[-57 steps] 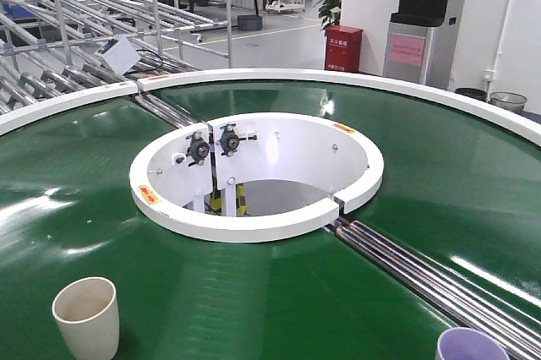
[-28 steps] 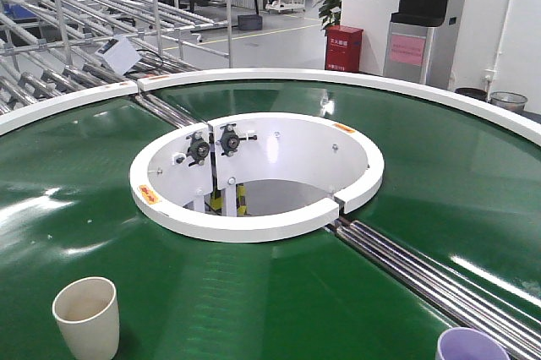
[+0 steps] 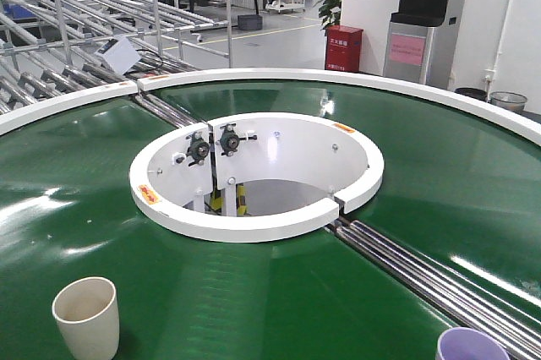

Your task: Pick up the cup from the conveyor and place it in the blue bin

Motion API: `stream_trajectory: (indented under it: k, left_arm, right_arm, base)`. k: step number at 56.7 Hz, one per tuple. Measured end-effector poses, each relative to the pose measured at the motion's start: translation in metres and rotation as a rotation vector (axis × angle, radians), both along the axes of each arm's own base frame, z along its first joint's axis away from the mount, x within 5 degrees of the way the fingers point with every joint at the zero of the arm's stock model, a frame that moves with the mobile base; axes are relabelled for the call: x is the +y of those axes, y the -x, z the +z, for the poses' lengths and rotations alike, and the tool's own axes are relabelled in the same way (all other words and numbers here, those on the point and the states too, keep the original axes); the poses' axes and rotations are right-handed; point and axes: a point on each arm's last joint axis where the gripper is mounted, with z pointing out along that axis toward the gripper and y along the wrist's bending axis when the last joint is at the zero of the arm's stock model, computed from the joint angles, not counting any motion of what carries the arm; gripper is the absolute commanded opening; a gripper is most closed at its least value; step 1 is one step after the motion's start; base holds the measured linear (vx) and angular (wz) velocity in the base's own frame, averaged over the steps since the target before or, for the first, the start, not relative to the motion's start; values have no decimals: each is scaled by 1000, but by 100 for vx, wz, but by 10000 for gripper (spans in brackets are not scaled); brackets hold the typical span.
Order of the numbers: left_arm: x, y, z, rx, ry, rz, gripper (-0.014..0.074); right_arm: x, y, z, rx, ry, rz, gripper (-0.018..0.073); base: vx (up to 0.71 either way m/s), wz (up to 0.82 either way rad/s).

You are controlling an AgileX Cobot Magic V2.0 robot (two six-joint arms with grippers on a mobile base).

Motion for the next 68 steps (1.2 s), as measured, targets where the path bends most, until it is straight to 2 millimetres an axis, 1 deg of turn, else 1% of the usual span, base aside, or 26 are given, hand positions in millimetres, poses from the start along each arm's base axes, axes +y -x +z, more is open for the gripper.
stream_trajectory:
  k: [5, 12, 17, 20, 25, 27, 30, 31, 35, 39, 44, 49, 56, 61, 68]
  left_arm:
    - [0, 0, 4, -40, 0, -1, -6]
    - [0, 1, 13, -147, 2, -2, -6]
    - [0, 3, 24, -202, -6, -2, -6]
    - [0, 6, 39, -237, -34, 2, -6]
    - [0, 16, 73, -313, -104, 17, -6]
    - [0, 21, 88, -336, -132, 24, -6]
    - [0, 24, 109, -342, -171, 32, -6]
    - [0, 24, 113, -337, -178, 33, -6]
    - [0, 19, 134, -274, -202, 33, -6]
    - [0, 7, 144, -191, -213, 26, -3]
    - [0, -12, 146, -83, -217, 16, 8]
    - [0, -32, 139, 31, -221, 4, 32]
    - [0, -57, 125, 161, -223, -10, 99]
    - [0, -71, 117, 228, -224, -18, 189]
    - [-1, -90, 107, 289, -225, -25, 350]
  right_arm:
    - [0, 1, 3, -37, -10, 7, -9]
    - [1, 3, 11, -117, -86, 27, -9]
    - [0, 2, 15, -73, -98, 20, -9]
    - [-1, 2, 25, -40, -97, 13, -9]
    - [-1, 0, 54, 12, -80, -2, -9]
    - [-2, -1, 69, 26, -69, -9, -9]
    - [-2, -7, 83, 60, -60, -17, -9]
    - [-2, -7, 89, 64, -56, -20, -9]
    - [-2, -17, 103, 105, -50, -26, -9]
    - [-2, -29, 109, 150, -48, -29, -9]
    - [-2, -45, 106, 224, -42, -32, -5]
    - [-2, -57, 97, 305, -38, -36, 2]
    - [-1, -69, 89, 377, -35, -39, 36]
    - [-1, -74, 85, 409, -33, -40, 82]
    - [-1, -79, 81, 444, -32, -42, 188]
  base:
    - [0, 0]
    - [0, 0]
    - [0, 0]
    - [0, 0]
    - [0, 0]
    - [0, 0]
    - [0, 0]
    - [0, 0]
    - [0, 0]
    - [0, 0]
    - [0, 0]
    - [0, 0]
    - [0, 0]
    - [0, 0]
    - [0, 0]
